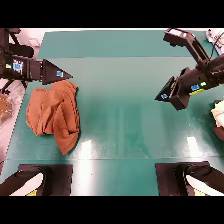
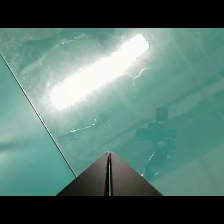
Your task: Fold the shirts.
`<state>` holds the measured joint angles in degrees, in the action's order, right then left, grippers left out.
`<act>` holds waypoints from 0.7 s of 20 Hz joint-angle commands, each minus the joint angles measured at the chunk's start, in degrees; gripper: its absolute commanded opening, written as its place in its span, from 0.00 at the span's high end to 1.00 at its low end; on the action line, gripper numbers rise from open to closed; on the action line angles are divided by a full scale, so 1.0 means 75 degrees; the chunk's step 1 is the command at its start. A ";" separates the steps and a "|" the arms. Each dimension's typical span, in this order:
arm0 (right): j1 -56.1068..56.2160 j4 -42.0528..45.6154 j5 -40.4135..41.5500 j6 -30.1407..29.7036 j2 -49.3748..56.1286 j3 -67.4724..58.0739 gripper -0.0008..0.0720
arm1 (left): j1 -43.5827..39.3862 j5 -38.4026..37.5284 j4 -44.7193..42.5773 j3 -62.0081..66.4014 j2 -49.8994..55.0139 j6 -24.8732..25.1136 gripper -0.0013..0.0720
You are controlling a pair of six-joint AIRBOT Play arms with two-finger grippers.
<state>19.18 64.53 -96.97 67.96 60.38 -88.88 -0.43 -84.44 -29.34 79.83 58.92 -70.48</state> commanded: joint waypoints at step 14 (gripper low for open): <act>0.0006 -0.0953 -0.0335 0.0507 0.0061 0.0000 0.96 | 0.0000 0.0560 0.0691 0.0006 0.0017 -0.0003 0.95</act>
<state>19.18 60.73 -98.00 69.76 60.86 -88.86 -0.40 -82.17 -27.46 79.83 59.02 -70.50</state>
